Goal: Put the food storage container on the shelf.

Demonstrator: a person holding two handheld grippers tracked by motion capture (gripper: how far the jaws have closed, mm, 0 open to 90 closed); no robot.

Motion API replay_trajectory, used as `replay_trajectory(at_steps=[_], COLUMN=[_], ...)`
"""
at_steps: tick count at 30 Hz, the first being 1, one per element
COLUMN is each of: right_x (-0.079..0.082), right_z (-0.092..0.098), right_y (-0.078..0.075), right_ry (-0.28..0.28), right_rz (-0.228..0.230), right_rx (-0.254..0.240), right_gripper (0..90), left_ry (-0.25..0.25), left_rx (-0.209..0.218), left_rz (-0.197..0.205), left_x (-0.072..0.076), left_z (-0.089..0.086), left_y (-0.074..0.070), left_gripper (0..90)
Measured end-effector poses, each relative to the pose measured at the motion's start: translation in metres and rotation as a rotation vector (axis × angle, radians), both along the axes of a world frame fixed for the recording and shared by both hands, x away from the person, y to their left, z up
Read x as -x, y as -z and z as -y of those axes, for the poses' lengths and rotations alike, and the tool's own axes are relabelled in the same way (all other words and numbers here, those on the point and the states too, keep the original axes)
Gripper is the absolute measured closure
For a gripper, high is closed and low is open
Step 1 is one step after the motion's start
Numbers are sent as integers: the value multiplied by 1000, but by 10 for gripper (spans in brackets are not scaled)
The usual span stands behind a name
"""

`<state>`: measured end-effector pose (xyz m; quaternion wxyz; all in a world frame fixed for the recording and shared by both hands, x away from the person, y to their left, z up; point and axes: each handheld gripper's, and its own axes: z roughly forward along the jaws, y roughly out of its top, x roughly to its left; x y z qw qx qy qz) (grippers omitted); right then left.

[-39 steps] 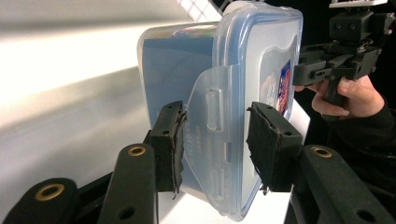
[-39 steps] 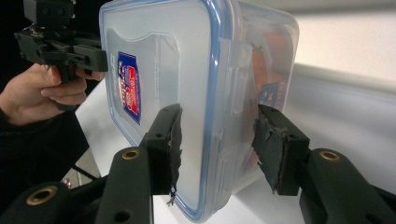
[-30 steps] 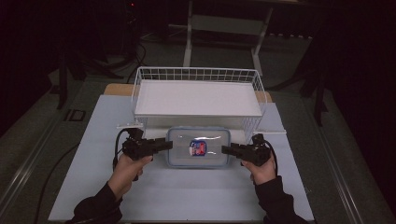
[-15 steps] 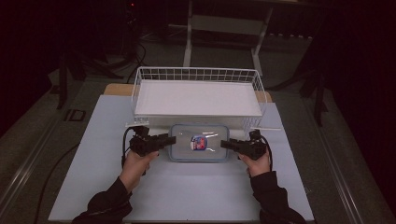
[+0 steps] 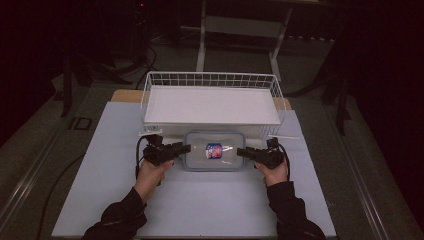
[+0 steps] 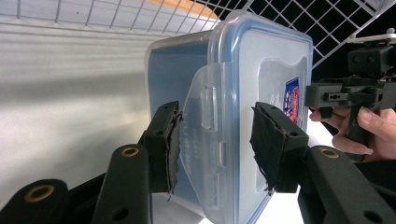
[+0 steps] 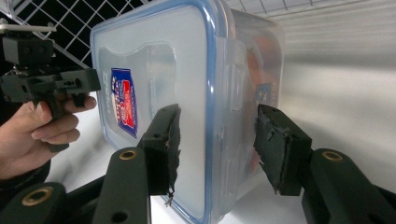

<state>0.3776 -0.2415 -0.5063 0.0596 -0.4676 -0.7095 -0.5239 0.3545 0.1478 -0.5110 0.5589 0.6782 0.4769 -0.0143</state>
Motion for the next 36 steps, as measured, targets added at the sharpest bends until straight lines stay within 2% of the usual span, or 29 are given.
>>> replay_trajectory(at_steps=[3, 5, 7, 8, 10, 14, 15, 16, 19, 24, 27, 32, 36], right_x=[-1, 0, 0, 0, 0, 0, 0, 1, 1, 0, 0, -3, -2], right_z=[-1, -3, -5, -6, -8, -10, -10, -11, -13, -16, -20, -20, -21], right_y=[-1, -3, -5, -6, -8, -8, -8, -9, -10, -13, -14, -14, -15], right_ry=[6, 27, 43, 46, 61, 81, 85, 92, 106, 136, 170, 182, 181], right_rz=[-8, 31, 38, 46, 65, 77, 81, 78, 85, 95, 108, 116, 111], right_rx=[-3, 27, 44, 64, 91, 89, 92, 95, 108, 131, 161, 157, 165], right_gripper=[499, 494, 499, 525, 498, 500, 500, 500, 493, 488, 469, 471, 475], left_ry=[-8, -19, -21, -43, -51, -71, -71, -79, -108, -139, -167, -188, -198], left_rx=[4, 7, 4, -25, -32, -96, -96, -128, -154, -165, -185, -199, -203], left_rz=[10, 17, 17, 39, 48, 95, 95, 131, 155, 159, 173, 183, 174], left_x=[-1, -1, -2, -1, -1, -2, -2, -1, 0, -3, -5, -6, -3], left_z=[-1, 1, 1, 3, 3, 8, 8, 12, 16, 17, 17, 17, 16], left_y=[1, 2, 3, 4, 3, 0, 0, 0, -1, -1, -2, -2, -4], left_gripper=[518, 509, 498, 508, 532, 513, 495, 475, 439, 427, 417, 408, 407])
